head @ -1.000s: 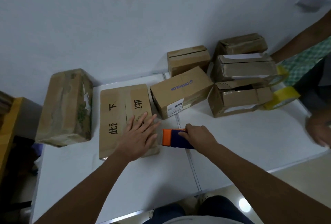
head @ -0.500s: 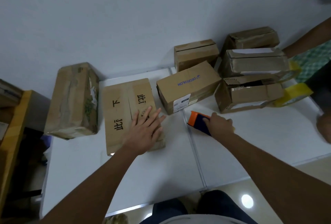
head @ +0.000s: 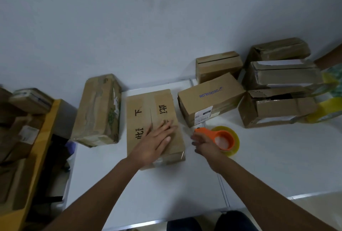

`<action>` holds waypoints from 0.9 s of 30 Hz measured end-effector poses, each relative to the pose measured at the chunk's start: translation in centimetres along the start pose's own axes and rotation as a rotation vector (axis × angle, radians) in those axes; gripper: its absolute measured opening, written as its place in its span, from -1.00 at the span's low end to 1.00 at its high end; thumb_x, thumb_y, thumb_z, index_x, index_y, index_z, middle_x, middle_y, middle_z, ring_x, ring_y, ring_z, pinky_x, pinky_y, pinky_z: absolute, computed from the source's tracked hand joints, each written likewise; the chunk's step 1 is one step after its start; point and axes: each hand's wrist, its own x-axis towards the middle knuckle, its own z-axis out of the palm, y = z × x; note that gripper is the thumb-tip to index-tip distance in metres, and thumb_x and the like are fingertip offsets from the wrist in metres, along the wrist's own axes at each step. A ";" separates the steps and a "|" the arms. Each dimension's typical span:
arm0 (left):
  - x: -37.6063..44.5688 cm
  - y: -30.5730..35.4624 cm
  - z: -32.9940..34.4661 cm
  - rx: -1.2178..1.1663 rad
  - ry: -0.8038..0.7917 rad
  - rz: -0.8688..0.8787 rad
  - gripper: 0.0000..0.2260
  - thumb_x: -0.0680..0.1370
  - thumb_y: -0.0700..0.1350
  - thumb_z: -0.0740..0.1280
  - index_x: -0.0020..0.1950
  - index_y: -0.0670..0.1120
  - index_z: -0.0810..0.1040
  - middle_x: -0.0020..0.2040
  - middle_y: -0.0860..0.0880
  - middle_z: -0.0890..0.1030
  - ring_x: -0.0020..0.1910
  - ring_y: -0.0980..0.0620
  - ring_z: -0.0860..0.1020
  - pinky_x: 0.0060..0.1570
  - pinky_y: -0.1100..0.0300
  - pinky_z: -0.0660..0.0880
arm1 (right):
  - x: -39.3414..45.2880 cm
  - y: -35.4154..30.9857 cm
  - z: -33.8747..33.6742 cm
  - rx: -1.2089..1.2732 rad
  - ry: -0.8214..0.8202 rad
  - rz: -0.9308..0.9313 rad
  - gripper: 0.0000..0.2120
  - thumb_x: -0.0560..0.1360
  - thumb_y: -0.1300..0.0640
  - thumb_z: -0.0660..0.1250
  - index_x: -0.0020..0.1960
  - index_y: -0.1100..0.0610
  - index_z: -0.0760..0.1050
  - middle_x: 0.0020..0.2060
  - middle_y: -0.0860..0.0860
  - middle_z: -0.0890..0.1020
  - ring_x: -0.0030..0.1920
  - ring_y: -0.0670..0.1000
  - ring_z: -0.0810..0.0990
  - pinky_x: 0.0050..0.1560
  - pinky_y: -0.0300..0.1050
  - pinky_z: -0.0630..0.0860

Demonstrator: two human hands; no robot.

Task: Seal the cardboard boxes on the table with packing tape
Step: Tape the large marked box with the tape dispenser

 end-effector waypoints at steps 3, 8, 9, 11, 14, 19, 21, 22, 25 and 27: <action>-1.5 -0.5 0.6 0.121 -0.075 -0.062 -0.47 0.60 0.31 -0.27 0.57 0.29 0.03 0.60 0.25 -0.07 0.56 0.24 -0.23 0.53 -0.03 -0.31 | -0.4 0.1 0.8 0.103 -0.074 0.094 -0.57 0.53 0.49 0.13 0.29 0.16 0.44 0.15 0.05 0.61 0.22 0.05 0.52 0.22 -0.01 0.48; -1.5 -0.5 1.0 0.192 -0.071 -0.069 -0.52 0.64 0.22 -0.21 0.58 0.30 -0.01 0.60 0.25 -0.09 0.56 0.22 -0.25 0.50 0.03 -0.39 | -1.2 0.8 -0.1 0.107 -0.063 0.111 -0.84 0.57 0.32 0.28 0.11 0.24 0.57 -0.07 0.12 0.62 0.01 0.05 0.60 0.07 -0.06 0.54; -1.6 -0.5 1.1 0.197 -0.066 -0.064 -0.52 0.64 0.22 -0.21 0.58 0.29 -0.01 0.60 0.25 -0.09 0.57 0.21 -0.25 0.50 0.03 -0.39 | -1.3 0.8 -0.2 0.107 -0.043 0.091 -0.87 0.57 0.32 0.28 0.08 0.25 0.56 -0.09 0.14 0.60 -0.03 0.05 0.60 0.06 -0.07 0.54; -1.7 -0.7 1.3 0.214 -0.055 -0.053 -0.52 0.64 0.22 -0.23 0.58 0.29 -0.02 0.61 0.23 -0.09 0.57 0.20 -0.25 0.50 0.01 -0.38 | -1.5 0.9 -0.2 0.131 0.002 0.037 -0.89 0.56 0.34 0.29 0.09 0.27 0.48 -0.09 0.18 0.57 -0.09 0.07 0.62 0.03 -0.07 0.58; -1.8 -1.0 1.7 0.290 -0.052 -0.049 -0.49 0.62 0.24 -0.30 0.59 0.28 -0.10 0.61 0.22 -0.14 0.57 0.16 -0.26 0.52 -0.05 -0.33 | -2.1 0.4 -0.2 0.112 0.017 -0.062 -0.79 0.57 0.36 0.27 0.17 0.25 0.33 -0.09 0.22 0.54 -0.19 0.07 0.68 -0.13 -0.11 0.63; -1.8 -1.1 2.0 0.313 -0.037 -0.038 -0.51 0.64 0.24 -0.29 0.59 0.28 -0.15 0.61 0.22 -0.16 0.58 0.14 -0.26 0.53 -0.15 -0.27 | -3.4 -0.3 0.0 -0.223 0.081 -0.296 -0.72 0.58 0.32 0.25 0.25 0.15 0.30 -0.05 0.28 0.58 -0.23 -0.05 0.69 -0.29 -0.27 0.52; -2.2 -1.0 2.1 0.331 -0.046 -0.046 -0.50 0.62 0.26 -0.32 0.58 0.28 -0.20 0.60 0.21 -0.19 0.57 0.14 -0.29 0.53 -0.14 -0.29 | -3.8 -0.2 0.2 -0.232 0.114 -0.334 -0.69 0.58 0.32 0.25 0.27 0.14 0.30 -0.05 0.28 0.57 -0.25 -0.07 0.69 -0.33 -0.29 0.48; -2.5 -0.9 2.2 0.330 -0.041 -0.047 -0.49 0.61 0.28 -0.35 0.58 0.27 -0.21 0.61 0.21 -0.19 0.57 0.14 -0.30 0.53 -0.14 -0.29 | -4.0 -0.2 0.3 -0.234 0.117 -0.342 -0.69 0.58 0.32 0.26 0.27 0.13 0.31 -0.05 0.28 0.57 -0.26 -0.08 0.69 -0.34 -0.28 0.48; -4.3 -0.2 2.9 0.287 -0.019 -0.058 -0.46 0.60 0.31 -0.36 0.59 0.26 -0.17 0.61 0.20 -0.17 0.57 0.13 -0.30 0.52 -0.15 -0.29 | -4.6 -0.1 0.1 -0.268 0.077 -0.355 -0.69 0.58 0.31 0.27 0.27 0.10 0.33 -0.07 0.26 0.57 -0.23 -0.04 0.70 -0.29 -0.20 0.49; -5.2 0.4 3.3 0.273 -0.024 -0.090 -0.45 0.59 0.33 -0.34 0.58 0.27 -0.20 0.60 0.20 -0.21 0.56 0.14 -0.33 0.51 -0.14 -0.33 | -4.9 0.2 -0.1 -0.298 0.062 -0.342 -0.67 0.58 0.30 0.27 0.29 0.12 0.32 -0.06 0.25 0.58 -0.22 -0.03 0.70 -0.26 -0.15 0.50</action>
